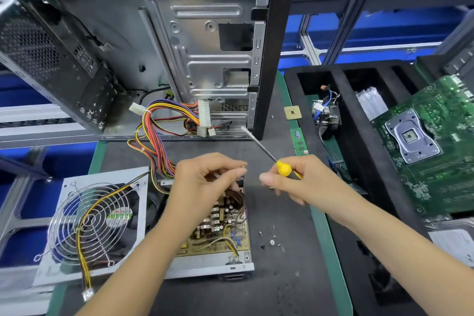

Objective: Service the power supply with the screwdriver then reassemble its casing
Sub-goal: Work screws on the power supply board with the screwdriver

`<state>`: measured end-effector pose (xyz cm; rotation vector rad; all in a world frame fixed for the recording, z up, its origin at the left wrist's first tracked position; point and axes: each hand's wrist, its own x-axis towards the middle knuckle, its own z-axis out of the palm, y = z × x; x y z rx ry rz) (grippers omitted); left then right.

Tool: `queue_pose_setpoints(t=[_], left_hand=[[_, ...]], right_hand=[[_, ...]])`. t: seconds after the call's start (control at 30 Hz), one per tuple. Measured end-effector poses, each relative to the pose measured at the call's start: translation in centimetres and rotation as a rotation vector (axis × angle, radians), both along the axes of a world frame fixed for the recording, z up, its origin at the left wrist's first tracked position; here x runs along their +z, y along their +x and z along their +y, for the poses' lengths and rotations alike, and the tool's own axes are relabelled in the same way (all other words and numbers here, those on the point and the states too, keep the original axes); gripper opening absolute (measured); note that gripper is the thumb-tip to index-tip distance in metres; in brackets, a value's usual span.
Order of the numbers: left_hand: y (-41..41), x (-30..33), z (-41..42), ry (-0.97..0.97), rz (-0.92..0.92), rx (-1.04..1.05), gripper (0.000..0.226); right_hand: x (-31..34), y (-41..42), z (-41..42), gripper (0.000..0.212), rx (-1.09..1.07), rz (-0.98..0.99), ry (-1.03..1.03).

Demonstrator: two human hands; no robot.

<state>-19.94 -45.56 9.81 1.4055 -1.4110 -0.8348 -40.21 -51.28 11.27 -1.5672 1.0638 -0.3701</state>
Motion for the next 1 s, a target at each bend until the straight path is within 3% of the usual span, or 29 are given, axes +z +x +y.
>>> queue_pose_setpoints(t=[0.13, 0.23, 0.63, 1.0], left_hand=[[1.4, 0.5, -0.3, -0.03, 0.077, 0.072, 0.007], [1.7, 1.0, -0.2, -0.045, 0.083, 0.053, 0.006], [2.5, 1.5, 0.0, -0.093, 0.019, 0.023, 0.005], [2.7, 2.7, -0.2, -0.151, -0.295, -0.05, 0.007]], right_hand=[[1.1, -1.3, -1.0, 0.043, 0.091, 0.41, -0.515], [2.1, -1.4, -1.4, 0.047, 0.173, 0.655, -0.732], [3.8, -1.1, -1.4, 0.047, 0.209, 0.685, -0.885], [4.8, -0.6, -1.4, 0.049, 0.356, 0.871, -0.941]])
